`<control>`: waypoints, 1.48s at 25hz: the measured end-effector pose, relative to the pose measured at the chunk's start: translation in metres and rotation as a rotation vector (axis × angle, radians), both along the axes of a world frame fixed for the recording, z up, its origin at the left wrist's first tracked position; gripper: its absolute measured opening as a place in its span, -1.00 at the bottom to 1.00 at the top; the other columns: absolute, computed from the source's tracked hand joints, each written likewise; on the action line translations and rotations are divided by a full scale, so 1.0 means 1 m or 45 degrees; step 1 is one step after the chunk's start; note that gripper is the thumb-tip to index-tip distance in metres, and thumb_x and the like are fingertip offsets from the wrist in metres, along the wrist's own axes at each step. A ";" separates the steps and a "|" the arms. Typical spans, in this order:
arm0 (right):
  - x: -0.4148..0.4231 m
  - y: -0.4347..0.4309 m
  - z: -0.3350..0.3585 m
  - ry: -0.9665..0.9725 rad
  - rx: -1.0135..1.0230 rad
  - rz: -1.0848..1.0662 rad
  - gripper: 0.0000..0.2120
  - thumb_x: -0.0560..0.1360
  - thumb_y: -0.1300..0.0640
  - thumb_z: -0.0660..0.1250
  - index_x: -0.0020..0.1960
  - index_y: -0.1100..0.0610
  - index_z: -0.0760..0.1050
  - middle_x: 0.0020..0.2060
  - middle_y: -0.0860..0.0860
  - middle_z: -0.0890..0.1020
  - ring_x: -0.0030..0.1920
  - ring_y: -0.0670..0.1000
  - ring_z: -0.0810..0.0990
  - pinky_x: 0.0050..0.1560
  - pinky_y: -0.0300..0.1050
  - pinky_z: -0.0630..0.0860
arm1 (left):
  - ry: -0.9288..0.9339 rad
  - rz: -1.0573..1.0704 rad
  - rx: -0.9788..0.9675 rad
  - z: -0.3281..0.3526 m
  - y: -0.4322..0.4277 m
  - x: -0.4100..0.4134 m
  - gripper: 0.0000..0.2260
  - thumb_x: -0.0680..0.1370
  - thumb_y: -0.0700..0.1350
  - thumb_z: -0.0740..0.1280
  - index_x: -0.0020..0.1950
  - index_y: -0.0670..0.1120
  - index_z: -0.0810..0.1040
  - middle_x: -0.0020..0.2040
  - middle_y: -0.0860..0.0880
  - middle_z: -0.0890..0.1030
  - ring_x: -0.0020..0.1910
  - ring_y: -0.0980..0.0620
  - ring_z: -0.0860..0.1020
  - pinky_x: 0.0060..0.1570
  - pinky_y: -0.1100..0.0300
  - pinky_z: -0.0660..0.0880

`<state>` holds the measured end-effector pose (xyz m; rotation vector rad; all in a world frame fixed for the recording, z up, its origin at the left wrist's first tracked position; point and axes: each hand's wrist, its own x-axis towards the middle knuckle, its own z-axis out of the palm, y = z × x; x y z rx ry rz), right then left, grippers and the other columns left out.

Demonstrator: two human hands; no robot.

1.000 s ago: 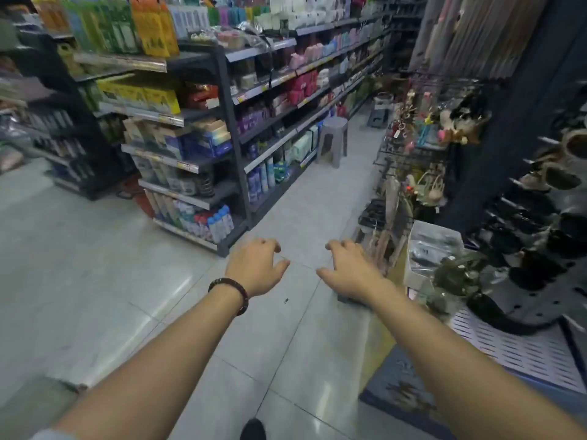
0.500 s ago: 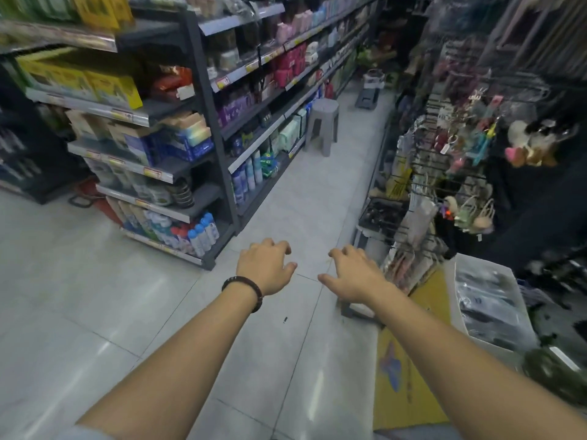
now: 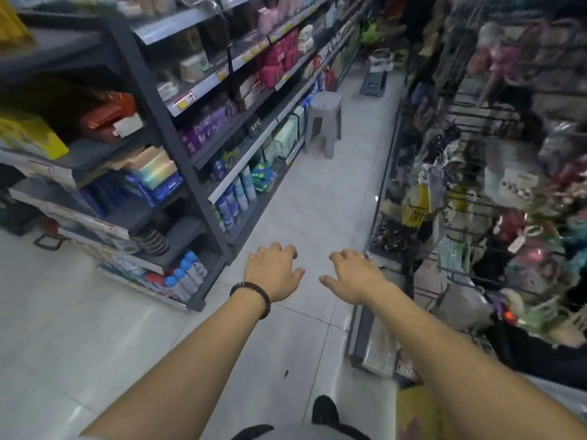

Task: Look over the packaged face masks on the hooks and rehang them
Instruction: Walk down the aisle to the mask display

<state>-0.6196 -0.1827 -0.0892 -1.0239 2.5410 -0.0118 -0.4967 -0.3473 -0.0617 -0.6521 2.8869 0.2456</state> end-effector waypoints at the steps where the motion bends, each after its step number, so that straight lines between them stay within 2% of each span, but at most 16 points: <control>1: -0.024 -0.014 0.000 -0.007 0.002 0.003 -0.31 0.66 -0.35 0.16 0.61 0.10 0.31 0.51 0.16 0.44 0.51 0.25 0.40 0.47 0.25 0.40 | 0.008 0.010 -0.011 0.003 -0.012 -0.023 -0.57 0.67 0.25 0.25 0.45 0.05 0.49 0.35 -0.11 0.58 0.29 -0.23 0.55 0.24 -0.11 0.50; 10: -0.237 -0.177 -0.010 0.030 -0.005 -0.015 -0.34 0.70 -0.30 0.13 0.63 0.10 0.27 0.53 0.15 0.43 0.50 0.23 0.41 0.48 0.22 0.41 | 0.021 0.012 -0.031 -0.015 -0.176 -0.240 -0.57 0.68 0.23 0.24 0.47 0.04 0.48 0.37 -0.11 0.58 0.33 -0.23 0.54 0.25 -0.11 0.48; 19: -0.431 -0.317 0.006 0.040 0.043 -0.220 -0.36 0.70 -0.29 0.15 0.63 0.08 0.27 0.53 0.14 0.42 0.51 0.22 0.41 0.50 0.20 0.37 | 0.016 -0.203 0.070 -0.020 -0.338 -0.468 -0.58 0.69 0.21 0.23 0.46 0.02 0.49 0.36 -0.12 0.56 0.31 -0.23 0.53 0.25 -0.12 0.46; 28: -0.672 -0.382 -0.009 0.130 -0.053 -0.333 -0.40 0.70 -0.26 0.18 0.61 0.05 0.31 0.48 0.13 0.48 0.45 0.21 0.47 0.42 0.20 0.45 | -0.004 -0.374 -0.125 -0.026 -0.413 -0.736 -0.57 0.69 0.22 0.21 0.46 0.02 0.48 0.35 -0.10 0.56 0.31 -0.20 0.52 0.26 -0.12 0.45; 32: -0.797 -0.410 -0.005 0.109 -0.021 -0.366 -0.43 0.70 -0.24 0.20 0.58 0.09 0.34 0.44 0.16 0.50 0.42 0.23 0.49 0.38 0.20 0.47 | -0.032 -0.375 -0.153 -0.017 -0.439 -0.853 -0.57 0.68 0.23 0.22 0.46 0.03 0.49 0.32 -0.09 0.59 0.29 -0.20 0.54 0.24 -0.10 0.48; 37: -0.932 -0.445 0.006 0.112 -0.009 -0.432 -0.41 0.71 -0.25 0.19 0.60 0.07 0.32 0.47 0.17 0.47 0.45 0.23 0.45 0.43 0.20 0.47 | -0.033 -0.414 -0.124 -0.015 -0.480 -0.986 -0.57 0.68 0.23 0.22 0.46 0.04 0.50 0.32 -0.09 0.59 0.28 -0.20 0.55 0.21 -0.07 0.47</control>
